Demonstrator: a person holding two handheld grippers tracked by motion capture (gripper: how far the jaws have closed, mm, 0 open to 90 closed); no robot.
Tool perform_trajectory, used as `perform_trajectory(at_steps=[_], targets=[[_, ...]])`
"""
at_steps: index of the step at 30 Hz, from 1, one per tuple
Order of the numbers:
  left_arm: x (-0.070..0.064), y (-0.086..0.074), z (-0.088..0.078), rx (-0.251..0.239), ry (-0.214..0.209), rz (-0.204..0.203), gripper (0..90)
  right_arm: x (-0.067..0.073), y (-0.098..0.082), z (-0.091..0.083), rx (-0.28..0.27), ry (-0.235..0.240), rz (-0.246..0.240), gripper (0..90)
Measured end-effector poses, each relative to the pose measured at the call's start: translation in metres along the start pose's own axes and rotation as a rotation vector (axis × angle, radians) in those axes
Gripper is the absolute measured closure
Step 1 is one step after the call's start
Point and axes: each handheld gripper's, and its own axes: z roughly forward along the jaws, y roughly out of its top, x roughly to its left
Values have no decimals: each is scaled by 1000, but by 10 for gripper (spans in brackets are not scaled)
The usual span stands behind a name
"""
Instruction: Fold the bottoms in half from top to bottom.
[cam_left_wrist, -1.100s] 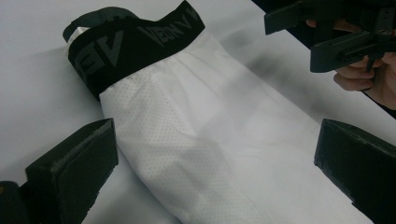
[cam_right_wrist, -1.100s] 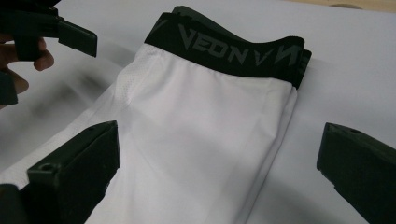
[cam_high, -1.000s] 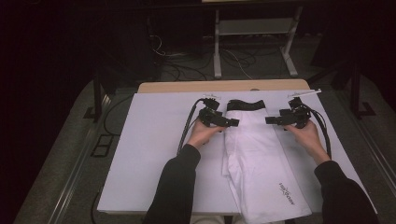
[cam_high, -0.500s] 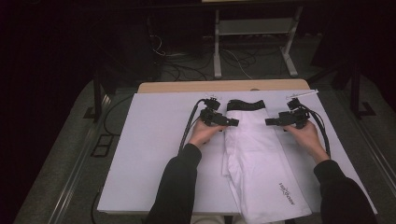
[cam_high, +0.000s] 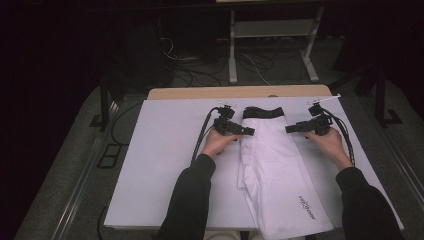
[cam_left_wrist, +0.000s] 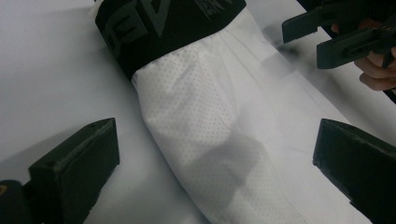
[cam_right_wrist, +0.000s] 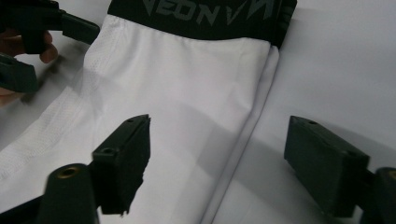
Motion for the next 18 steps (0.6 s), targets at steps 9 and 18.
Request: perform_trajectory(at_steps=[9, 18], targets=[[2, -1, 2, 4, -19, -4, 81, 0, 2, 12, 40, -6, 0, 368], [0, -1, 5, 14, 7, -13, 379, -1, 0, 16, 17, -8, 44, 596]])
